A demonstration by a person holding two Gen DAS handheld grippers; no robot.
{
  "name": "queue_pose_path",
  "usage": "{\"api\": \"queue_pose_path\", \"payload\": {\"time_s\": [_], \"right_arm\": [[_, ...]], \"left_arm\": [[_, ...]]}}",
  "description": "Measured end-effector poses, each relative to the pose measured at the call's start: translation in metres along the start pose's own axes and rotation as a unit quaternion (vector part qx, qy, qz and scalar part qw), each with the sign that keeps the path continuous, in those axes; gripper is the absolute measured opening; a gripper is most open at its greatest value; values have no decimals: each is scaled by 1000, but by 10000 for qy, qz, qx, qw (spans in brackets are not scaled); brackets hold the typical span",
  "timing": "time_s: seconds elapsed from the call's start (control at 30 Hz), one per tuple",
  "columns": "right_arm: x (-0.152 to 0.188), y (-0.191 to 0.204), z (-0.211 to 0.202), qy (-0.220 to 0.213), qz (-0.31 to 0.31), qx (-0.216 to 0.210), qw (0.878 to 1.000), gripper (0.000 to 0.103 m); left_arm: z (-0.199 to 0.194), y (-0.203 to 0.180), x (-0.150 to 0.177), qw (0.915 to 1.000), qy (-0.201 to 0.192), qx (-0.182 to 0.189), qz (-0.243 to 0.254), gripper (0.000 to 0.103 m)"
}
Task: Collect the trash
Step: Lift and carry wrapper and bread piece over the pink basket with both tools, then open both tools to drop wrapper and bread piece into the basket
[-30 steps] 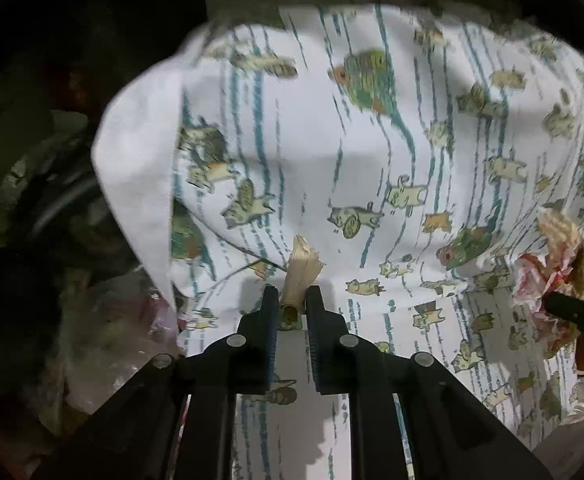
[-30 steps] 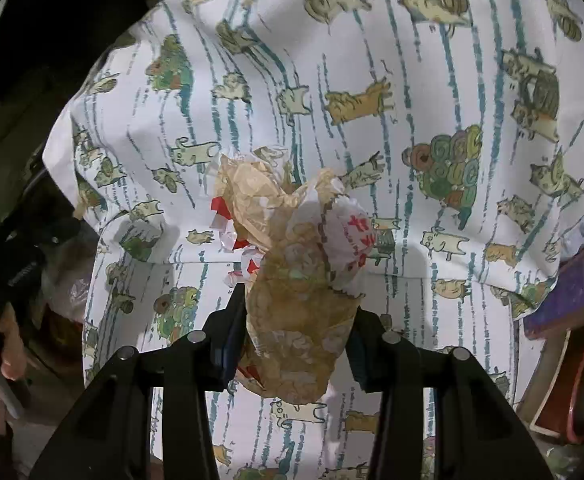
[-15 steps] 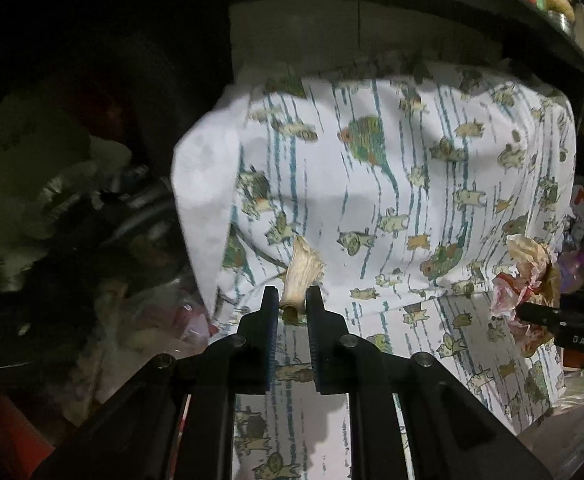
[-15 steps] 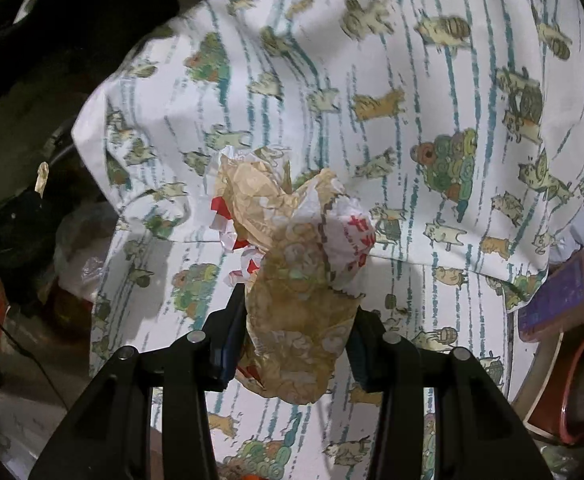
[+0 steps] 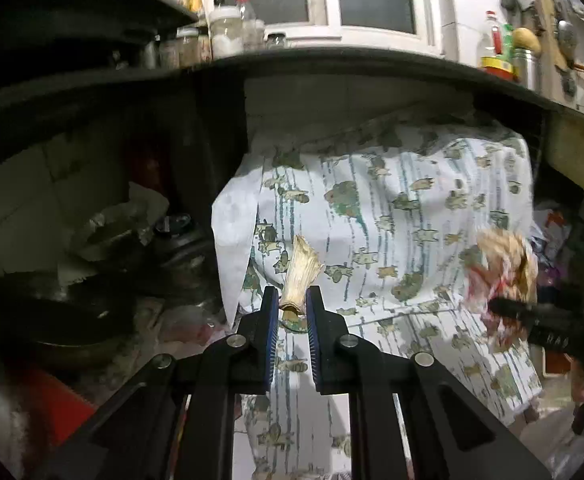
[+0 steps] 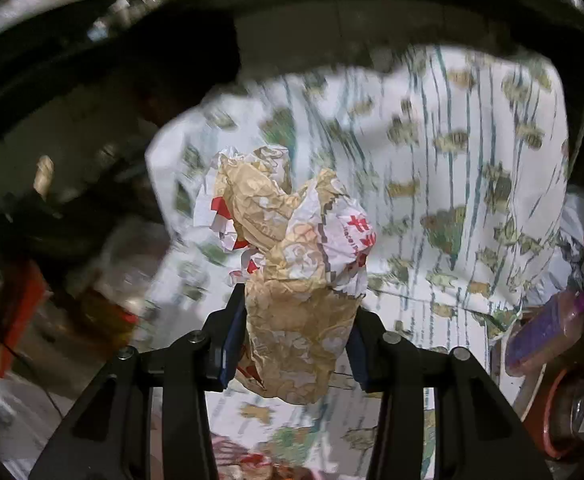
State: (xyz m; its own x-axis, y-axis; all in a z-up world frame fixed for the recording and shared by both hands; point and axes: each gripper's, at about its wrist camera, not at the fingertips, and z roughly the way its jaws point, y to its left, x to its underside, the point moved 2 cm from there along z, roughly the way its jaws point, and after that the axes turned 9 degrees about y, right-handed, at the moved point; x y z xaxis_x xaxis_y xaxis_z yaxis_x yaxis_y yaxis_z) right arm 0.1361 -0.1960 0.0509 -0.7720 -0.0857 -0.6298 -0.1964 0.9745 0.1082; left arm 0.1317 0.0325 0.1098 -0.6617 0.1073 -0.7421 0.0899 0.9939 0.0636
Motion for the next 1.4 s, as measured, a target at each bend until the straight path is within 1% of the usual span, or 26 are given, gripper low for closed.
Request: {"api": "queue_pose_path", "payload": {"time_s": [0.1, 0.17, 0.33, 0.43, 0.5, 0.57, 0.7, 0.8, 0.93, 1.0, 1.1, 1.23, 1.27, 1.37, 1.4], "right_arm": [[8, 13, -30, -105, 129, -406, 9990, 43], [17, 22, -45, -122, 70, -544, 9984, 43], [43, 47, -74, -173, -199, -511, 9983, 43], [58, 55, -86, -151, -220, -597, 9979, 43], [67, 58, -93, -170, -233, -573, 9979, 43], [77, 60, -97, -180, -248, -483, 9984, 43], [96, 59, -93, -17, -208, -417, 9989, 43], [112, 57, -81, 233, -136, -405, 9988, 43], [138, 55, -59, 699, -93, -299, 9971, 44], [153, 53, -44, 975, -36, -306, 9948, 44], [170, 48, -27, 1301, 40, -356, 9909, 44], [189, 45, -14, 1560, -33, -265, 9874, 45], [192, 43, -11, 1625, -23, -262, 9864, 45], [202, 40, 1, 1852, 3, -274, 9823, 45], [205, 40, 5, 1910, -4, -249, 9813, 45]], "left_arm": [[-32, -2, 6, 9999, -87, 83, -63, 15], [-54, -4, 11, 9996, -169, 188, -118, 15], [-104, -18, 28, 9988, -381, 295, -132, 15], [-116, -23, 42, 9983, -310, 430, -222, 15], [-117, -27, 52, 9982, -257, 464, -261, 15], [-115, -32, 64, 9985, -156, 461, -266, 15], [-104, -42, 91, 9972, 166, 644, -340, 15], [-91, -51, 109, 9961, 412, 685, -384, 15], [-68, -62, 134, 9917, 895, 794, -479, 15], [-54, -66, 147, 9881, 1187, 841, -510, 15], [-36, -72, 161, 9801, 1556, 1140, -464, 15], [-16, -77, 178, 9734, 1944, 1122, -456, 15], [-11, -78, 182, 9703, 2062, 1166, -485, 15], [4, -84, 198, 9569, 2447, 1461, -559, 15], [8, -85, 203, 9548, 2526, 1451, -595, 15]]}}
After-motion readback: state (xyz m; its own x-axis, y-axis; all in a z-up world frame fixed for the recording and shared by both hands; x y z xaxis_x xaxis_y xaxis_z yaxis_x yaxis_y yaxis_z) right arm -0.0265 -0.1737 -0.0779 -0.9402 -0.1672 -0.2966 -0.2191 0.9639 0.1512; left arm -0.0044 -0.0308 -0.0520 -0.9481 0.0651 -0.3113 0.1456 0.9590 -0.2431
